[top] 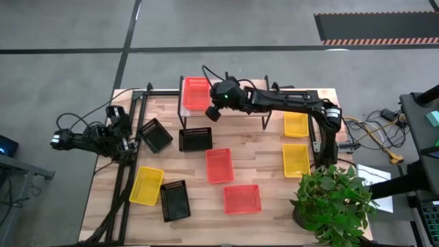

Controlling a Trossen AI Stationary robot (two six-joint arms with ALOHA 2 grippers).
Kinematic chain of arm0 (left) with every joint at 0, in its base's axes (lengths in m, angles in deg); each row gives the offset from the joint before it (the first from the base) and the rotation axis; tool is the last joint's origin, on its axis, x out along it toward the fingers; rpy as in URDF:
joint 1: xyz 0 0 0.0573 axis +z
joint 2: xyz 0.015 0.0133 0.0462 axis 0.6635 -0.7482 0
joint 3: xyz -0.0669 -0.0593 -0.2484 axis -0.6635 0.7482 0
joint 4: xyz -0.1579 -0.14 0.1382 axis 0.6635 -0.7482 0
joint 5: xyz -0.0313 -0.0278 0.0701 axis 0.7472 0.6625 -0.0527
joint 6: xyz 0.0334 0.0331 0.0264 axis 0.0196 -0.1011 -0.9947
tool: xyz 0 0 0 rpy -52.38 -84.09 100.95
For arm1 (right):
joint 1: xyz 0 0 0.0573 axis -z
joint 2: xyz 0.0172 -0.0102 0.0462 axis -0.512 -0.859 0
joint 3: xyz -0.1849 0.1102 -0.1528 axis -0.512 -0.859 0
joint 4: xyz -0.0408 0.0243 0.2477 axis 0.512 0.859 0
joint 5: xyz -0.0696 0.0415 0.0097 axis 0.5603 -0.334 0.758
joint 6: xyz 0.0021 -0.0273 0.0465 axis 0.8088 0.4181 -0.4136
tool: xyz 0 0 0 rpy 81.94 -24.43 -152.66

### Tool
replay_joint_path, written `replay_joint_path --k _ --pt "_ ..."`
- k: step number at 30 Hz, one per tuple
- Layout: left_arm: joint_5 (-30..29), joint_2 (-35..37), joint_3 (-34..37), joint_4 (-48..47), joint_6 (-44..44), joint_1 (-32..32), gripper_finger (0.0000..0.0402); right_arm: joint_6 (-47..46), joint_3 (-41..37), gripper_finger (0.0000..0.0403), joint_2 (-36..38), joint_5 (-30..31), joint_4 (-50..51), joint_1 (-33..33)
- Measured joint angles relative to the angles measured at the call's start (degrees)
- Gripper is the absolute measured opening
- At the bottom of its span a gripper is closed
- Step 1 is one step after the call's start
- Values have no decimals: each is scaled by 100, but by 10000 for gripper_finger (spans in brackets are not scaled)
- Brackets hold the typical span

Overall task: Stack baskets on shelf by color
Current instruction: Put the top right black basket on the shelf

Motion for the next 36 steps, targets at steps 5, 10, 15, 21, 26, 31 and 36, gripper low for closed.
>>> replay_joint_path --k 5,10,15,21,26,31,36 --pt "0 -1 0 -1 0 -1 8 -2 1 9 90 -2 161 -274" --pt "1 0 0 0 -1 0 8 109 2 9 123 0 379 -586" --pt "0 0 0 -1 -1 -1 8 346 2 9 125 -280 810 -988" --pt "0 0 0 1 -1 0 8 -343 2 23 125 -356 1274 -1555" --pt "0 0 0 -1 -3 1 8 -744 -53 68 117 -358 1552 -1972" --pt "0 0 0 0 -3 1 8 -632 -280 122 -68 -332 979 -2291" --pt "0 0 0 -1 12 1 8 -494 -336 159 -472 -297 -341 -2337"
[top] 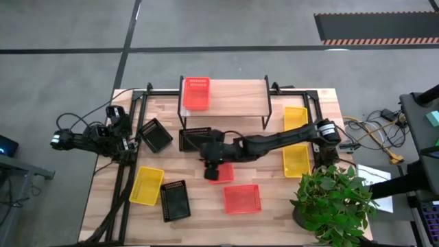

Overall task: Stack baskets on shelf by color
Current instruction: Put the top right black basket on the shelf

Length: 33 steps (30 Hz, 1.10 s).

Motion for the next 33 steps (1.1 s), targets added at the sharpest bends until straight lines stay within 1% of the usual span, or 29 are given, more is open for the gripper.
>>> replay_joint_path --k 5,7,9,11,14,18,23,28,30,33 --pt "0 -1 0 -2 9 -1 8 135 16 171 -576 41 -1660 161" --pt "0 0 0 -2 9 -2 8 -74 122 170 -807 275 -2200 238" --pt "0 0 0 -2 9 -2 8 -242 242 166 -1037 405 -2672 310" --pt "0 0 0 -5 10 -2 8 -274 416 163 -1238 426 -2837 366" --pt "0 0 0 -9 11 -2 8 -365 720 157 -1497 436 -2543 385" --pt "0 0 0 -6 11 0 8 -723 1349 152 -1763 429 -1700 455" --pt "0 0 0 -9 11 -1 8 -1091 2559 151 -2259 466 2 546" --pt "0 0 0 -58 11 0 8 -1922 3661 151 -2761 376 1620 588" --pt "0 0 0 -59 -2 0 8 -2155 3987 151 -2933 407 1897 603" --pt "-31 0 0 -63 -29 0 8 -2337 4035 151 -3071 404 1592 609"
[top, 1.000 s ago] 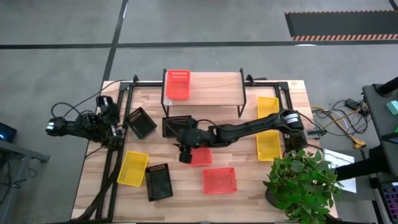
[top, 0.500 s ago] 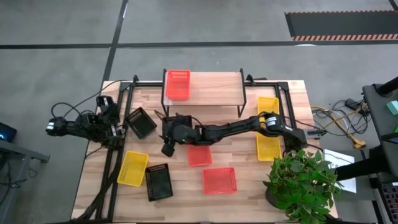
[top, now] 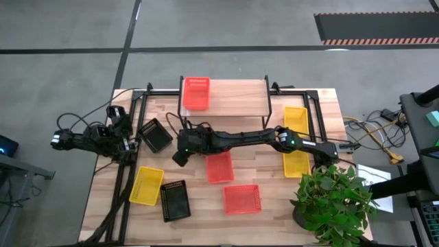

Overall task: Stack baskets on shelf by color
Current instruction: Put the top right black basket on the shelf

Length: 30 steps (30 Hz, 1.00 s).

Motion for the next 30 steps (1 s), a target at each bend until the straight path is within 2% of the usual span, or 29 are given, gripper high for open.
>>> replay_joint_path --k 6,20,30 --pt "-43 -1 2 0 -8 0 8 -1176 13 151 -193 33 -94 100" --pt "-56 0 4 0 -12 0 8 -1075 11 151 -471 45 -596 212" --pt "-58 0 4 1 -12 0 8 -1089 6 150 -665 -149 -554 210"
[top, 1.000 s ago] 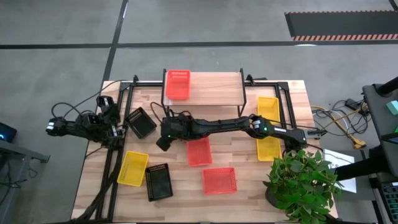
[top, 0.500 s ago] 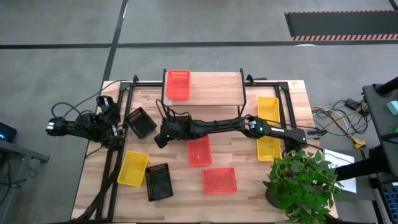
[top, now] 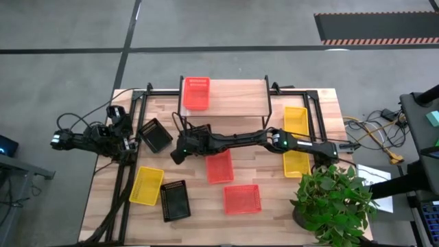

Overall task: Stack baskets on shelf by color
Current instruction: Put the top right black basket on the shelf

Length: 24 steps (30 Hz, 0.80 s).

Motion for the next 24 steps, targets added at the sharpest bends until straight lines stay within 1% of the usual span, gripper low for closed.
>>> replay_joint_path --k 5,7,11,16,24 --pt "1 0 0 0 0 0 8 -7 4 150 30 -13 49 0" --pt "0 0 0 2 0 0 8 -12 7 150 34 -110 65 -6" --pt "2 0 2 2 0 0 8 -16 7 139 46 -159 221 -11" --pt "2 0 2 1 -1 0 8 -16 9 107 53 -164 307 -19" --pt "2 0 6 -1 0 0 8 -55 13 44 76 -457 307 -58"
